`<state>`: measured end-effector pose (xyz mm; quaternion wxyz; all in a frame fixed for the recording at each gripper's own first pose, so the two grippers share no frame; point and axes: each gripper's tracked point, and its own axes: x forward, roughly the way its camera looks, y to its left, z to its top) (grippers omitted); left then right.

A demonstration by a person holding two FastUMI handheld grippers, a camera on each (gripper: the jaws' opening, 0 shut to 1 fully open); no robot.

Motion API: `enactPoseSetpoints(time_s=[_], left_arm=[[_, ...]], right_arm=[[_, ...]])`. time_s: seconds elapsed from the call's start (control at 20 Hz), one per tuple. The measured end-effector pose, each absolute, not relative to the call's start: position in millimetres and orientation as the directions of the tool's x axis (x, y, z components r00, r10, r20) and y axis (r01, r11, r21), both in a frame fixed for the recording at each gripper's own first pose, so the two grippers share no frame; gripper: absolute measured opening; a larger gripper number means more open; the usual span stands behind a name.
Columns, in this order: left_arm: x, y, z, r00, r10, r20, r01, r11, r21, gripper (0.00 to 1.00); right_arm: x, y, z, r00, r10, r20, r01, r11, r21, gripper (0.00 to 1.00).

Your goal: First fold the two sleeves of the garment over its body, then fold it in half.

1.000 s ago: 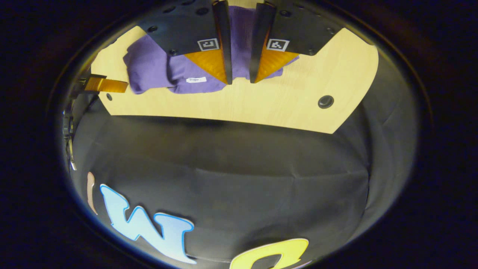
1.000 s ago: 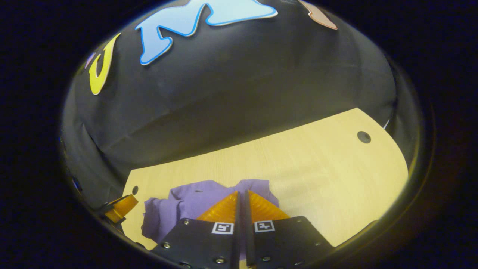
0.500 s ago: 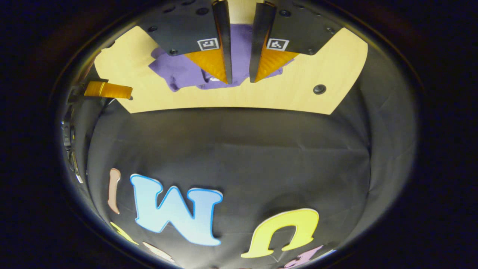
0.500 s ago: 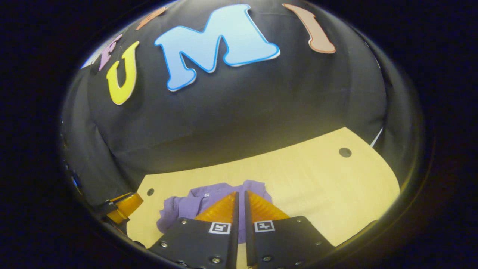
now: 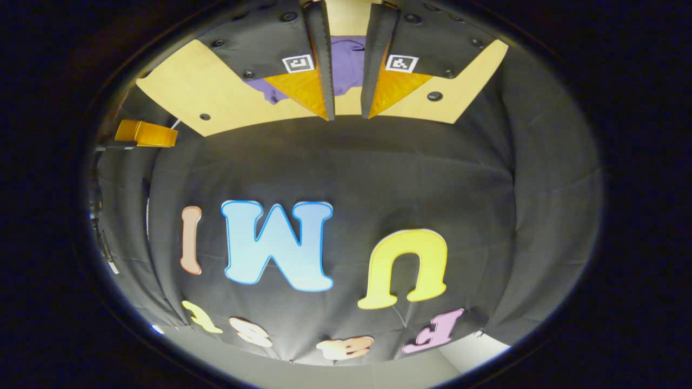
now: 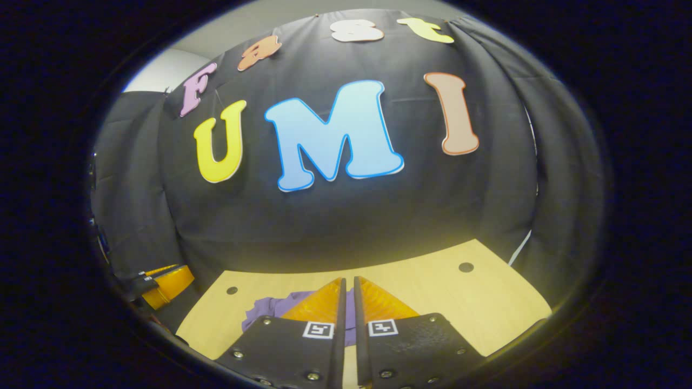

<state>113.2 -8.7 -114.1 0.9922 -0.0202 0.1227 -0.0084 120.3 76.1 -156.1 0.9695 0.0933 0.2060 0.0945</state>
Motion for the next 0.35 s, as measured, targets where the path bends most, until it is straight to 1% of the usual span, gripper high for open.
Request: enactPoseSetpoints(time_s=[0.1,0.2,0.25,0.35], left_arm=[[93,-10,-96,0.978,-0.023,-0.207,0.016,0.999,-0.034,0.29],[80,-10,-83,0.987,-0.02,-0.159,0.016,0.999,-0.027,0.4],[75,-11,-81,0.988,-0.019,-0.154,0.016,1.0,-0.021,0.34],[62,-12,-78,0.988,-0.017,-0.153,0.017,1.0,-0.004,0.33]], right_arm=[[108,73,-143,0.91,0.218,-0.353,-0.151,0.966,0.207,0.09],[97,71,-134,0.919,0.21,-0.333,-0.156,0.971,0.183,0.09],[92,70,-132,0.923,0.207,-0.325,-0.156,0.972,0.177,0.09],[86,72,-130,0.922,0.215,-0.321,-0.161,0.97,0.184,0.09]])
